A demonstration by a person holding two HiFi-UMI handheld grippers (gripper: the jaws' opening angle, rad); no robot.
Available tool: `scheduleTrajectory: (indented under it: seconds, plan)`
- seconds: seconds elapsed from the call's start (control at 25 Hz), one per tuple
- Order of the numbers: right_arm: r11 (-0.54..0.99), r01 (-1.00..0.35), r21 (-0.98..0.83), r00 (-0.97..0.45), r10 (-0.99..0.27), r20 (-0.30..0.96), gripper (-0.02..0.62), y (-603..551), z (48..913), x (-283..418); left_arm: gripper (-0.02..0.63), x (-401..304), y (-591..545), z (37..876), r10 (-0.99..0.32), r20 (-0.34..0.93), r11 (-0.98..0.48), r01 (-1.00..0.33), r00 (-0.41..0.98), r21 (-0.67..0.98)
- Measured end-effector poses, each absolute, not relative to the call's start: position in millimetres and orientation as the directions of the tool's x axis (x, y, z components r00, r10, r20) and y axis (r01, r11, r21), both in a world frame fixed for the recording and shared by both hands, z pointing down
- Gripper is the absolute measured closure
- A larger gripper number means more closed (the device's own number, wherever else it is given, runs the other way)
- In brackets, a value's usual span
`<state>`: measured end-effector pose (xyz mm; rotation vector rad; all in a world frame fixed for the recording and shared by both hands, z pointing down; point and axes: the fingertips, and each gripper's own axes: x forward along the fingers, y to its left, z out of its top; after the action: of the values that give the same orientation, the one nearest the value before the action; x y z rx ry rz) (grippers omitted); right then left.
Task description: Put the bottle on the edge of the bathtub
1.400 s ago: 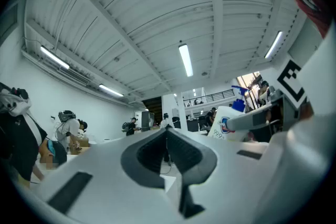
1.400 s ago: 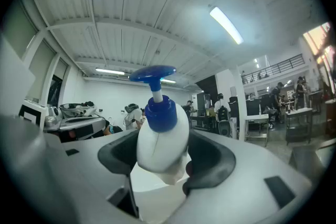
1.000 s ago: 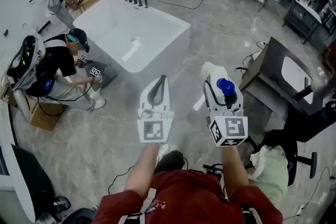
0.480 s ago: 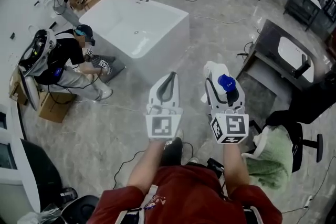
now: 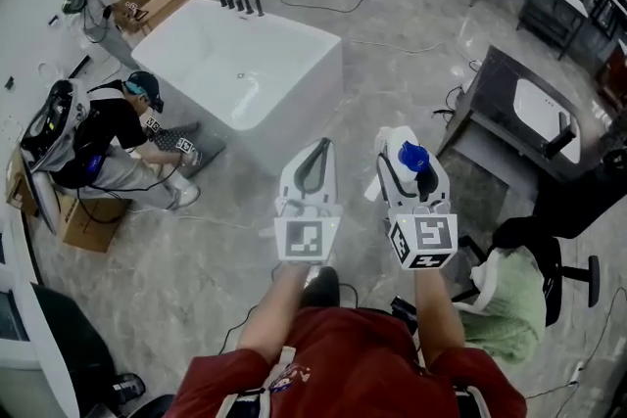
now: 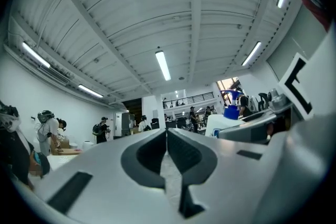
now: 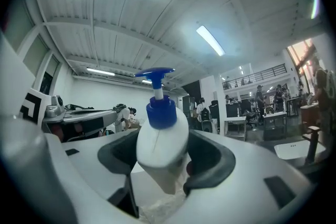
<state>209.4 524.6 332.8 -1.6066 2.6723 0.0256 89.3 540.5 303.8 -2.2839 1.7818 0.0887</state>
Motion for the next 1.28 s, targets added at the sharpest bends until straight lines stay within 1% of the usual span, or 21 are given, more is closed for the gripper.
scheduleTrajectory:
  seconds: [0.48, 0.8, 1.0, 1.28]
  plan:
    - [0.411, -0.912, 0.011, -0.411, -0.912, -0.003, 0.318, 407.4, 326.8, 164.1, 0.589, 39.6, 415.6, 298.2, -0.929, -0.209, -0.282, -0.950, 0.306, -0.134]
    - [0.354, -0.934, 0.039, -0.355, -0.935, -0.017, 0.318, 352.6, 321.6, 147.6, 0.589, 27.7, 348.7, 302.3, -0.900, -0.216, -0.352, -0.924, 0.379, -0.152]
    - [0.326, -0.944, 0.049, -0.328, -0.944, -0.025, 0.318, 326.5, 325.0, 142.2, 0.589, 18.5, 317.1, 310.3, -0.901, -0.207, -0.368, -0.925, 0.381, -0.098]
    - [0.333, -0.941, 0.058, -0.335, -0.942, -0.026, 0.318, 279.2, 333.2, 144.4, 0.589, 26.4, 273.4, 315.5, -0.898, -0.206, -0.375, -0.922, 0.388, -0.102]
